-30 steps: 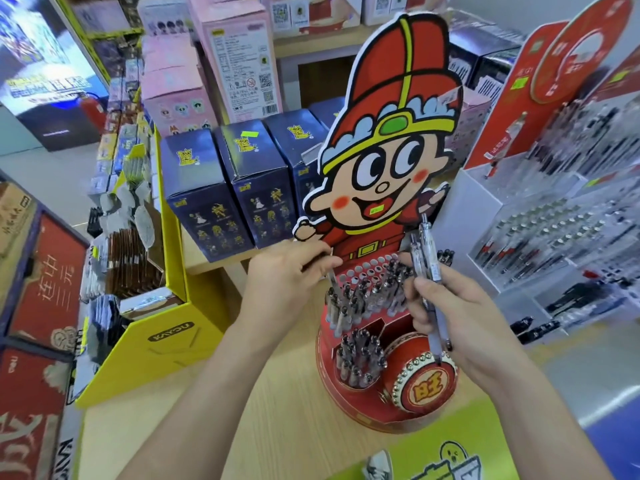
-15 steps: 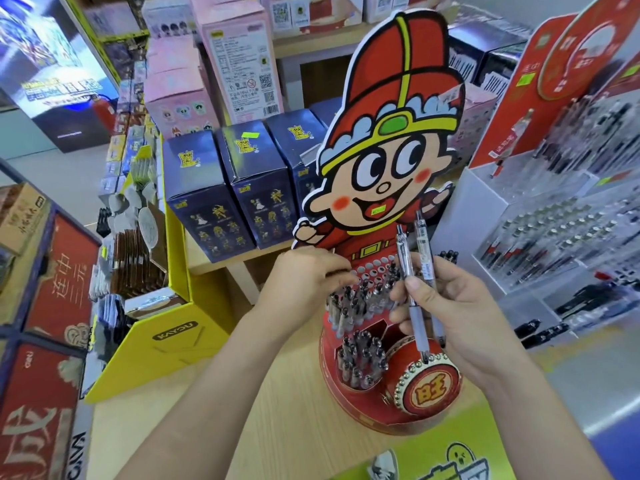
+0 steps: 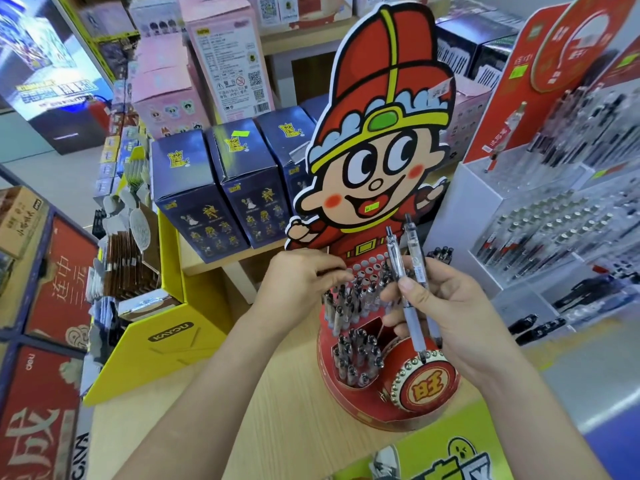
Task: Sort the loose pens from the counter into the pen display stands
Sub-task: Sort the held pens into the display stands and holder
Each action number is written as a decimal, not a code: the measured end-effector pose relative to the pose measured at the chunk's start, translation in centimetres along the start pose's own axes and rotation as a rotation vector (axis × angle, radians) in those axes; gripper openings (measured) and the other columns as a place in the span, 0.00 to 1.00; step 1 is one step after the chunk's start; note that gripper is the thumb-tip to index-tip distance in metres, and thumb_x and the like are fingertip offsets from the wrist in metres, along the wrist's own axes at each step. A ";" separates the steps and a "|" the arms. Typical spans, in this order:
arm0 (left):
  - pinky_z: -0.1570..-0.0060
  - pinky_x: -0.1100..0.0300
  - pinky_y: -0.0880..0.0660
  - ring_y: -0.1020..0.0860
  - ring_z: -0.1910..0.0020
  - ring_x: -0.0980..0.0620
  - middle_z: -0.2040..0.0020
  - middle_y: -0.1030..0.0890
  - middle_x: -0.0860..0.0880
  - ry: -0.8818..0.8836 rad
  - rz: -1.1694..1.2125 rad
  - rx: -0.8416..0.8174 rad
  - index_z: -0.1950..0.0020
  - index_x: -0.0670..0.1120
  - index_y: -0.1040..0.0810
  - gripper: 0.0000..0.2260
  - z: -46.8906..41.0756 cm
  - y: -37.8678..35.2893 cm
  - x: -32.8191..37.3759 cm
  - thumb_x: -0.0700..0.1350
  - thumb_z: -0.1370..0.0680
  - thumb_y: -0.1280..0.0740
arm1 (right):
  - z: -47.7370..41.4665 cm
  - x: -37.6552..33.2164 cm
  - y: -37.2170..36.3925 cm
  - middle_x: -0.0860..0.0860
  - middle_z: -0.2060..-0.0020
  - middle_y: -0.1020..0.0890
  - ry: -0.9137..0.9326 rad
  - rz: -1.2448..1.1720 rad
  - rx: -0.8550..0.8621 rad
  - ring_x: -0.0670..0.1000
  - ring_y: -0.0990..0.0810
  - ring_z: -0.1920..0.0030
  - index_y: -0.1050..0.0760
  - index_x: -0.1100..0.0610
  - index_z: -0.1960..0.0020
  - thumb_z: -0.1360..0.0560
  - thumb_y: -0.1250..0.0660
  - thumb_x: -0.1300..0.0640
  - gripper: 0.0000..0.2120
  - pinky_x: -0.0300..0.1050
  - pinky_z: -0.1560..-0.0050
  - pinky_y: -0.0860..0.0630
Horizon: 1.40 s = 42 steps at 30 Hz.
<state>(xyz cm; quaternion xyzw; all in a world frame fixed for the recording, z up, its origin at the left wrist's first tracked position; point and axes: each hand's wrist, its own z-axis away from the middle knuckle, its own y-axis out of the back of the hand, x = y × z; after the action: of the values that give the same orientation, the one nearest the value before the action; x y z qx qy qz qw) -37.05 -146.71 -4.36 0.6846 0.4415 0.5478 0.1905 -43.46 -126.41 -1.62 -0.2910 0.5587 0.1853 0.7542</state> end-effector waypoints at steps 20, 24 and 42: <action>0.48 0.58 0.24 0.20 0.51 0.57 0.54 0.16 0.53 0.533 0.445 -0.236 0.52 0.49 0.15 0.06 -1.3 -0.5 0.8 0.48 0.25 0.29 | -0.6 1.2 0.0 0.55 0.68 0.21 -0.027 -0.024 0.005 0.49 0.31 0.77 0.25 0.58 0.48 0.27 0.35 0.51 0.12 0.38 0.78 0.36; 0.53 0.64 0.23 0.20 0.56 0.62 0.58 0.16 0.58 0.406 0.289 -0.157 0.52 0.50 0.15 0.06 -0.9 -0.6 1.0 0.49 0.26 0.28 | -0.5 1.2 0.4 0.55 0.68 0.21 -0.015 -0.005 0.010 0.49 0.30 0.76 0.25 0.57 0.49 0.27 0.35 0.53 0.10 0.39 0.77 0.34; 0.48 0.55 0.21 0.17 0.51 0.51 0.52 0.15 0.48 0.434 0.783 -0.129 0.44 0.45 0.20 0.11 -1.2 1.7 6.6 0.44 0.25 0.31 | -0.3 0.4 0.5 0.55 0.69 0.25 -0.085 -0.148 -0.162 0.47 0.33 0.74 0.22 0.58 0.46 0.24 0.38 0.53 0.12 0.35 0.76 0.35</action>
<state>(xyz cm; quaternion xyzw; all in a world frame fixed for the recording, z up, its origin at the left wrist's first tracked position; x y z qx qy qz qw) -37.41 -142.48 1.13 0.6559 0.1440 0.7360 -0.0856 -43.84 -126.22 -2.20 -0.3831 0.4866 0.1858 0.7628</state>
